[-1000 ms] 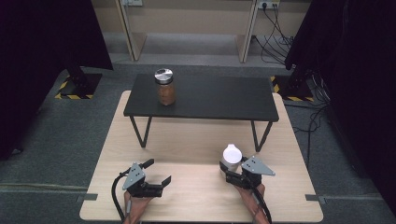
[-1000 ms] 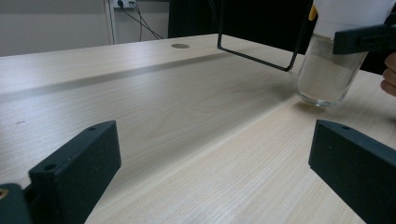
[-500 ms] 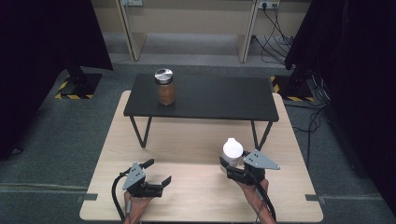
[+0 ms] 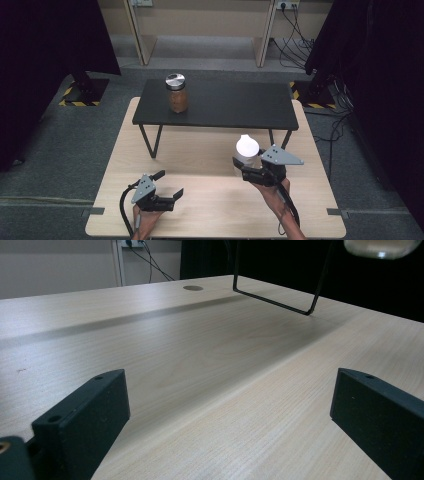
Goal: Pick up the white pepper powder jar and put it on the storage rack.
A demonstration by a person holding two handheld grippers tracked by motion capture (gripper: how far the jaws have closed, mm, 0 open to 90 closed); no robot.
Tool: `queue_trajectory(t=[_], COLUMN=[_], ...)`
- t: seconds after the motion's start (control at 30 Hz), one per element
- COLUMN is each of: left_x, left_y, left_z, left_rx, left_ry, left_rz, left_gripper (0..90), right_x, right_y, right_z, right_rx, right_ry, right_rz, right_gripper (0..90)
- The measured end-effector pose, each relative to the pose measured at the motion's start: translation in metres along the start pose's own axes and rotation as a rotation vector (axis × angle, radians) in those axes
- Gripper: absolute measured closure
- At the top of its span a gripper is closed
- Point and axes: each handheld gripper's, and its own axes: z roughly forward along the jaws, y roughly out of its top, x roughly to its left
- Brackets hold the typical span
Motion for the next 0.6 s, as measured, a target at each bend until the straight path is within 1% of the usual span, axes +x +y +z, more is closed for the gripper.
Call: queue_trajectory(t=[0.07,0.13,0.33,0.47,0.6], left_x=[0.000,0.000,0.000,0.000,-0.001], left_y=[0.000,0.000,0.000,0.000,0.000], left_z=[0.000,0.000,0.000,0.000,0.000], left_rx=[0.001,0.001,0.001,0.002,0.002], left_ry=[0.001,0.001,0.001,0.002,0.002], left_rz=[0.000,-0.002,-0.002,-0.005,-0.002], left_gripper=[1.8,1.8,1.9,1.9,2.0], right_x=[-0.001,-0.004,-0.009,-0.008,-0.009], right_y=[0.011,0.021,0.049,0.062,0.076], right_z=[-0.001,-0.001,0.000,0.001,0.005], right_rx=[0.003,0.003,-0.007,-0.025,-0.022], right_ry=[0.004,0.016,0.032,0.029,0.029], right_rz=[-0.003,0.007,0.014,0.014,0.014], right_gripper=[30.7,30.7,30.8,30.8,30.8])
